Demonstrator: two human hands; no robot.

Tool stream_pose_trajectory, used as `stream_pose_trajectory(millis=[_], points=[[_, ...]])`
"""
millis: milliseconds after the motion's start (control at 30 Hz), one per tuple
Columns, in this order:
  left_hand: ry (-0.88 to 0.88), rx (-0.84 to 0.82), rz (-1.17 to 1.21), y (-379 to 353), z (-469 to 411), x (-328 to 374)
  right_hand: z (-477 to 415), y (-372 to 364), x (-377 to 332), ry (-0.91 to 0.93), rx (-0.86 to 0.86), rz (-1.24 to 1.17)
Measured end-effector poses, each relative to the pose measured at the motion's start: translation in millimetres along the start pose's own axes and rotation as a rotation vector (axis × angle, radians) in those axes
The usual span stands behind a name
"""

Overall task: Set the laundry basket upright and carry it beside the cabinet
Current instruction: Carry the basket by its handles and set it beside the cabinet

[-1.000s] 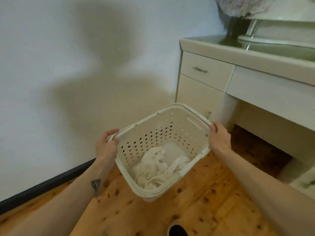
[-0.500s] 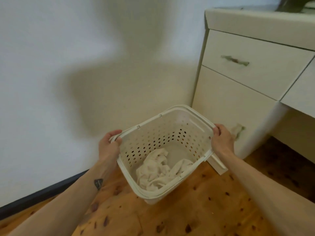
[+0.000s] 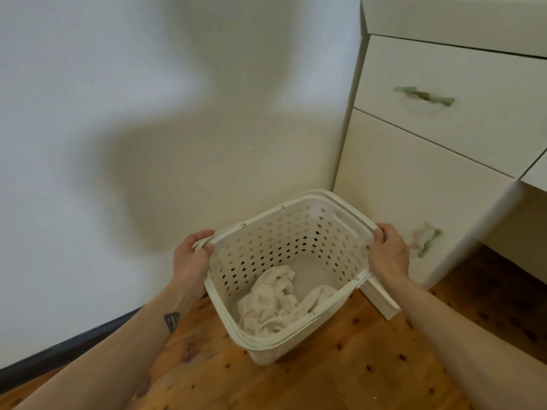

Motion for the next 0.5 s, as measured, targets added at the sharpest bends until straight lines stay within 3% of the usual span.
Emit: stream_pose_trajectory(millis=[500], points=[[0.021, -0.031, 0.017, -40, -46, -27, -24, -20, 35, -0.089, 0.124, -0.031]])
Point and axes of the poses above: each hand's wrist, its own z-axis away from the middle knuckle, its own y-axis out of the back of the hand, x = y × z, the point moved 6 cm from there along -z, towards the middle knuckle, and after that the axes turned 2 degrees about x, right-handed, at the moved point
